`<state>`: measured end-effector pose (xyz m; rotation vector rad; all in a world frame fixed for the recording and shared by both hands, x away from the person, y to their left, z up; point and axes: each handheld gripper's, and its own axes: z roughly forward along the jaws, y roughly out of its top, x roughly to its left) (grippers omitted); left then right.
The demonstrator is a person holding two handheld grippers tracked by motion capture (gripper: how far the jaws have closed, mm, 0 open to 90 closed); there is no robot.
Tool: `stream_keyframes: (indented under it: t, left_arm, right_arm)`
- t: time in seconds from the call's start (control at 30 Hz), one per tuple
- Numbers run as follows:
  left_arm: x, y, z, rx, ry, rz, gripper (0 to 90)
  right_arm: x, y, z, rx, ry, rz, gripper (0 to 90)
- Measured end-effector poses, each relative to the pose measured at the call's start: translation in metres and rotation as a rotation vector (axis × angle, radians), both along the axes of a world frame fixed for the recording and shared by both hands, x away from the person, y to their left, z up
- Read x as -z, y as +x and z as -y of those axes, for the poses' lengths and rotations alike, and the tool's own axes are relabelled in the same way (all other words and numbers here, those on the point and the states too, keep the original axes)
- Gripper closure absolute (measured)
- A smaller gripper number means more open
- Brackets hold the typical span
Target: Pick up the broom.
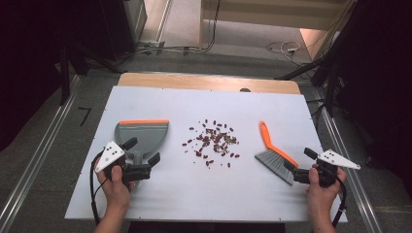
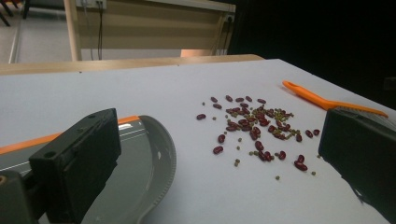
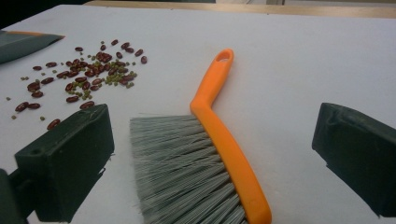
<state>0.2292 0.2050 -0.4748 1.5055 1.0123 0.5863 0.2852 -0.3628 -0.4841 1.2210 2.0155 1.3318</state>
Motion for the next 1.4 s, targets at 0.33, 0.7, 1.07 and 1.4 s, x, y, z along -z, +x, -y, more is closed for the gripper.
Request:
stream_keyframes:
  t: [0.33,0.7,1.07,1.4]
  left_arm:
    - [-0.005,-0.006,0.007,0.001,0.003,0.011,0.0]
    - [-0.006,-0.002,0.009,0.024,0.003,0.008,0.0]
    - [-0.001,-0.002,0.006,0.030,0.024,-0.013,0.0]
    - [-0.004,-0.008,0.007,0.004,0.041,0.004,0.0]
  right_arm:
    - [-0.002,-0.010,-0.002,0.041,0.001,0.006,0.0]
    - [-0.017,-0.003,-0.001,-0.002,-0.006,-0.003,0.0]
    - [-0.042,0.010,-0.008,-0.021,0.000,0.002,0.0]
    - [-0.046,0.052,-0.035,-0.037,-0.104,-0.066,0.0]
